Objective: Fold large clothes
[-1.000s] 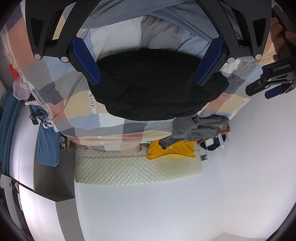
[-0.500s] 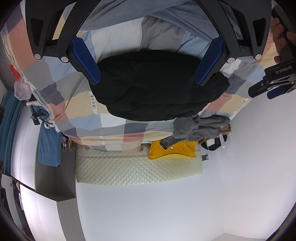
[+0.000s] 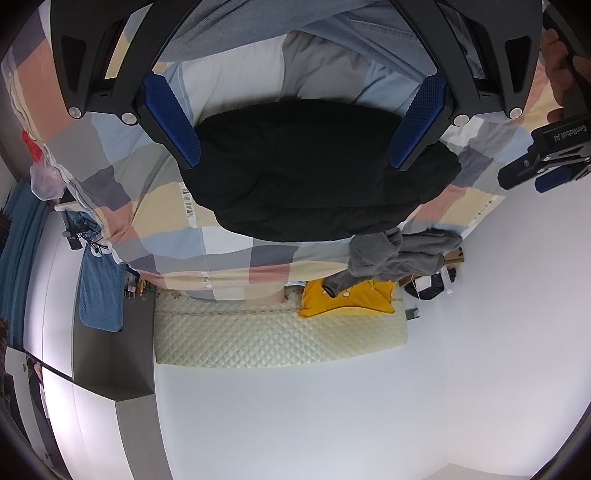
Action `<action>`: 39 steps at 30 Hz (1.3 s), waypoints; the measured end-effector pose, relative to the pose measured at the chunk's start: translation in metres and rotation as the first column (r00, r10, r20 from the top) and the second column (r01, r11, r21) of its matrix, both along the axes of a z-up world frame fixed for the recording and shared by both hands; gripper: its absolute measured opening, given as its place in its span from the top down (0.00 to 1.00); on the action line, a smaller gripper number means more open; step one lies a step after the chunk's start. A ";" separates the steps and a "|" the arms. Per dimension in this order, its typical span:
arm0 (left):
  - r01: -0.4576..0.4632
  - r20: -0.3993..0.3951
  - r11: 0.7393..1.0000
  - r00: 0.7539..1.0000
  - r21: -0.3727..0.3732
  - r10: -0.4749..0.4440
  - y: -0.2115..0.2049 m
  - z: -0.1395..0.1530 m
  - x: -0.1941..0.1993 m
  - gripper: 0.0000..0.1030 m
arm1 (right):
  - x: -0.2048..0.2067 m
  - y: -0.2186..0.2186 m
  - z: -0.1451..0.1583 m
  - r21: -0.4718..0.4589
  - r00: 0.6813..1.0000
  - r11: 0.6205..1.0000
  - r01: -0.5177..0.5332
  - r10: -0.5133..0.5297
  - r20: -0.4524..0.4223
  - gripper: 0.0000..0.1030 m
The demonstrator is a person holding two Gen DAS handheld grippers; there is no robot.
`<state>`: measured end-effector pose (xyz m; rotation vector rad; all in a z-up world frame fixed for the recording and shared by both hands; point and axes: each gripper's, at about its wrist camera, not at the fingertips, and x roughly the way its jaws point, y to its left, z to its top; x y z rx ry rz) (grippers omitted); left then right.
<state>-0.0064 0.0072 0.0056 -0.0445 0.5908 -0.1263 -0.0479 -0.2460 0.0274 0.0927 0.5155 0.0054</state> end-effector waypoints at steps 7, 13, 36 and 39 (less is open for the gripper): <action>0.005 0.000 1.000 1.000 -0.030 -0.005 0.004 0.001 0.001 0.00 | -0.004 0.000 0.001 -0.005 1.000 1.000 0.016 -0.016 0.006 0.00; 0.022 0.009 1.000 1.000 -0.020 -0.022 0.005 0.003 0.004 0.00 | -0.004 -0.002 0.000 -0.007 0.999 0.999 0.038 -0.038 0.004 0.00; 0.048 -0.030 0.998 0.998 -0.033 -0.049 0.001 -0.001 0.006 0.00 | -0.011 -0.002 0.006 -0.011 0.999 0.999 0.049 -0.049 0.011 0.00; 0.046 -0.028 0.998 0.998 -0.030 -0.047 0.001 -0.001 0.006 0.00 | -0.009 -0.001 0.004 -0.013 0.999 0.999 0.044 -0.044 0.006 0.00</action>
